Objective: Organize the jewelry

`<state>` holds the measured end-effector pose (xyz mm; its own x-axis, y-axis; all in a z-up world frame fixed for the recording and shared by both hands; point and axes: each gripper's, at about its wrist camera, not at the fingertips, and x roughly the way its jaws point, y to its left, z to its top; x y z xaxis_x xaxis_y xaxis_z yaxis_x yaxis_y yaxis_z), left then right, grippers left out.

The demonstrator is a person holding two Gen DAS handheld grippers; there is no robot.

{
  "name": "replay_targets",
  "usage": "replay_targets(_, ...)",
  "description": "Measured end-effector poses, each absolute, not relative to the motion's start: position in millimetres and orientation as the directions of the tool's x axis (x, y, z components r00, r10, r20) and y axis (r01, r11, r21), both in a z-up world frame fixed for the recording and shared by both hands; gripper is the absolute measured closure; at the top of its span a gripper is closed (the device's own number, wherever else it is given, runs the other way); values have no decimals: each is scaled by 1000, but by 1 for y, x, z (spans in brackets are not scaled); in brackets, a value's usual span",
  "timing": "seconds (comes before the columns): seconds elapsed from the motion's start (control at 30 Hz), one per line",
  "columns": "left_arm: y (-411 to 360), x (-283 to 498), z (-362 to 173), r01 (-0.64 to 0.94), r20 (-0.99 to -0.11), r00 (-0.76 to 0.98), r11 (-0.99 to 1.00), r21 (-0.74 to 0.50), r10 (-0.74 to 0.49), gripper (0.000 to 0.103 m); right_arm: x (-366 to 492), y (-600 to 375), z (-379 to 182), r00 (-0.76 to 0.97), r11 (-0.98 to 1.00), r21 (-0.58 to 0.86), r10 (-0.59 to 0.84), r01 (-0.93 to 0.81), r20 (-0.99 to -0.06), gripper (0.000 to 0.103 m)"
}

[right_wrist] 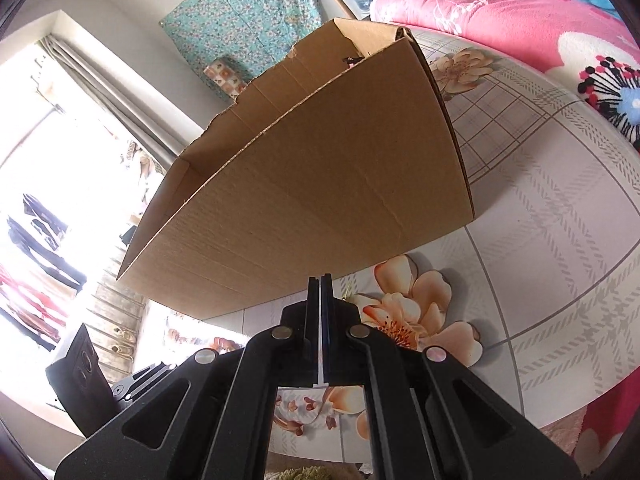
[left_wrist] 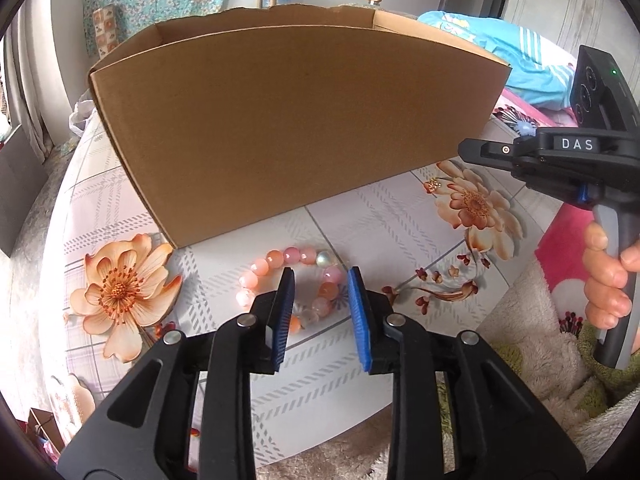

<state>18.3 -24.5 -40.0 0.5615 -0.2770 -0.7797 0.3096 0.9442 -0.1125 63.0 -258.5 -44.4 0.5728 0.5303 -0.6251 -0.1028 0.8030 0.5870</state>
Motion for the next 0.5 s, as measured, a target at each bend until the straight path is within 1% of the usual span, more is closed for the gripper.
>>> replay_targets(0.13,-31,19,-40,296,-792,561,952,-78,-240,77,62,-263,-42,581,803,585,529,-108,-619,102)
replay_targets(0.23,-35,20,-40,293,-798,565,955,-45,-211,78,62,-263,-41,575,829,548,504,-111,-645,102)
replay_targets(0.37,-39,23,-40,276,-802,572,961,-7,-170,86,62,-256,-41,550,880,457,446,-128,-706,98)
replay_targets(0.4,-39,25,-40,267,-804,571,964,-8,-164,90,63,-252,-42,546,889,439,434,-131,-717,96)
replay_targets(0.47,-37,28,-39,250,-810,565,968,-14,-158,94,63,-251,-44,538,894,429,426,-129,-727,75)
replay_targets(0.5,-36,29,-38,246,-812,560,969,-25,-163,94,64,-250,-44,536,897,422,421,-128,-732,71)
